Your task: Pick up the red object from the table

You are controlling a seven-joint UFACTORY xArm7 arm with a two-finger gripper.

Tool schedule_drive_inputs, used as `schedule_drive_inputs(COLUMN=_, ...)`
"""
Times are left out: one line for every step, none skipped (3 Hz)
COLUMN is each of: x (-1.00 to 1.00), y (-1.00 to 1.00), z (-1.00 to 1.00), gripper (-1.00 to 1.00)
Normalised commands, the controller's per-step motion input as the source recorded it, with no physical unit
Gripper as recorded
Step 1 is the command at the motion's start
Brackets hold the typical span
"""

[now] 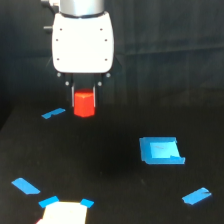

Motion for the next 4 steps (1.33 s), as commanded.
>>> schedule_drive_inputs(x=-0.39, y=-0.09, z=0.46, gripper=-1.00)
schedule_drive_inputs(x=-0.36, y=0.14, z=0.33, gripper=-1.00)
schedule_drive_inputs(x=0.16, y=0.41, z=-0.12, gripper=-1.00)
schedule_drive_inputs(x=-0.14, y=0.42, z=0.24, gripper=-1.00)
